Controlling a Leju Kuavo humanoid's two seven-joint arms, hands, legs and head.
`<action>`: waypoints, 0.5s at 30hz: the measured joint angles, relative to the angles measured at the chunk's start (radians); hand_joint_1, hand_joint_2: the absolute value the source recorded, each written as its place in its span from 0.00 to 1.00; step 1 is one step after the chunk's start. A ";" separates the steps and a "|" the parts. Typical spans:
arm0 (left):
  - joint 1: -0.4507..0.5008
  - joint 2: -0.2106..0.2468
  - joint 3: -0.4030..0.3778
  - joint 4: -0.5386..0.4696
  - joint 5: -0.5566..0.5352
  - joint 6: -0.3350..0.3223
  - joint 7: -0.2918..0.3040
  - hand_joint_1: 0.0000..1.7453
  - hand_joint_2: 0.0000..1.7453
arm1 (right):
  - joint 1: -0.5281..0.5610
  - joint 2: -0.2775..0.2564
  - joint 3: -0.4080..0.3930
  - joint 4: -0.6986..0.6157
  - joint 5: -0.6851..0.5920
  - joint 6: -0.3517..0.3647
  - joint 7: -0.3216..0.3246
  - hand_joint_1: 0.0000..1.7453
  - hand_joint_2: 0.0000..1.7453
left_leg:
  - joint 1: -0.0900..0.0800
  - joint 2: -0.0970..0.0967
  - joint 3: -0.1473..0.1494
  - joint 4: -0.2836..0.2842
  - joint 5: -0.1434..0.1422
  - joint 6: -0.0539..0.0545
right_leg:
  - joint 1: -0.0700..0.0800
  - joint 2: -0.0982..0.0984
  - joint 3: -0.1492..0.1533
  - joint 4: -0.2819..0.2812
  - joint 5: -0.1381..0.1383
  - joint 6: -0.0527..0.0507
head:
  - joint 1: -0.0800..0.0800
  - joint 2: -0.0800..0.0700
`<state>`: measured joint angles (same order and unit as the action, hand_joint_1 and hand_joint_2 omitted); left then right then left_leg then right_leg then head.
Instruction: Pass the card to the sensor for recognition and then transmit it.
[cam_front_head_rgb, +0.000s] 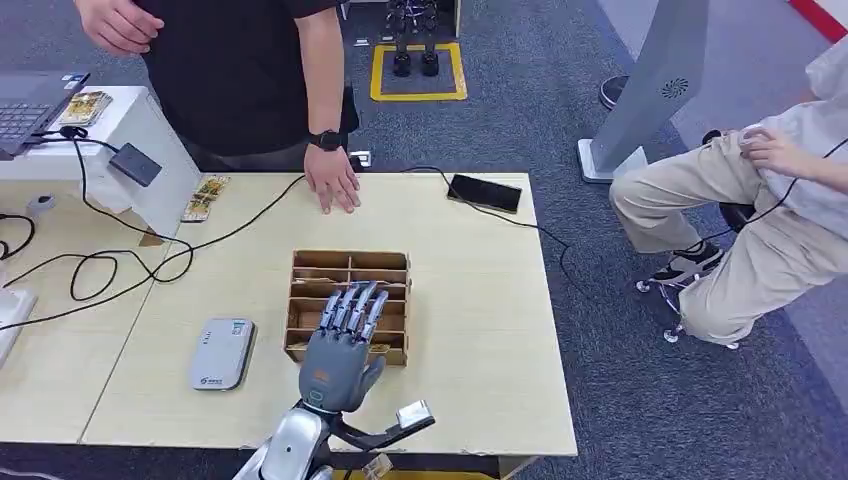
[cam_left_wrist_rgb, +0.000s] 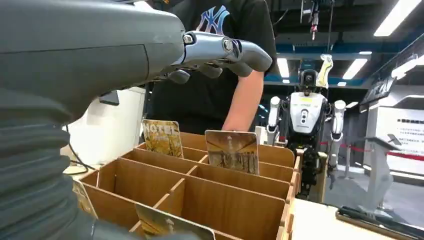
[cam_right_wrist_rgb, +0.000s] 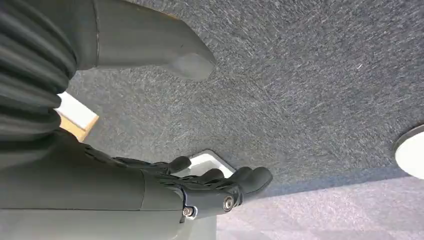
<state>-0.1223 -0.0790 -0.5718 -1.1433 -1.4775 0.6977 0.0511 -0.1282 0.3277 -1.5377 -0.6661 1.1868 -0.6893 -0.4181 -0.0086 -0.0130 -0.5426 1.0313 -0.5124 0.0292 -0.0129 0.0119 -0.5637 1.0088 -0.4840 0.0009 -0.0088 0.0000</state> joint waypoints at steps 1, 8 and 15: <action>0.000 0.000 0.000 0.000 0.000 0.000 0.000 0.28 1.00 | 0.000 0.000 0.000 0.000 0.000 0.000 0.000 0.00 1.00 | 0.000 0.000 0.000 0.000 0.000 0.000 | 0.000 0.000 0.000 0.000 0.000 0.000 | 0.000 0.000; 0.011 0.000 0.000 -0.012 0.000 0.000 -0.014 1.00 1.00 | 0.000 0.000 0.000 -0.001 0.002 0.000 0.000 0.00 1.00 | 0.000 0.000 0.000 0.000 0.000 0.000 | 0.000 0.000 0.000 0.000 0.000 0.000 | 0.000 0.000; 0.000 0.012 -0.007 0.024 0.003 0.000 -0.126 1.00 1.00 | -0.001 0.000 0.000 0.002 0.008 0.000 -0.023 0.00 1.00 | 0.000 0.000 0.000 0.000 0.000 0.000 | 0.000 0.000 0.000 0.000 0.000 0.000 | 0.000 0.000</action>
<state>-0.1228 -0.0672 -0.5787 -1.1197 -1.4740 0.6977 -0.0747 -0.1296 0.3277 -1.5377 -0.6642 1.1952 -0.6893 -0.4406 -0.0086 -0.0130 -0.5425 1.0313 -0.5123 0.0292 -0.0128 0.0119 -0.5637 1.0088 -0.4840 0.0009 -0.0088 0.0000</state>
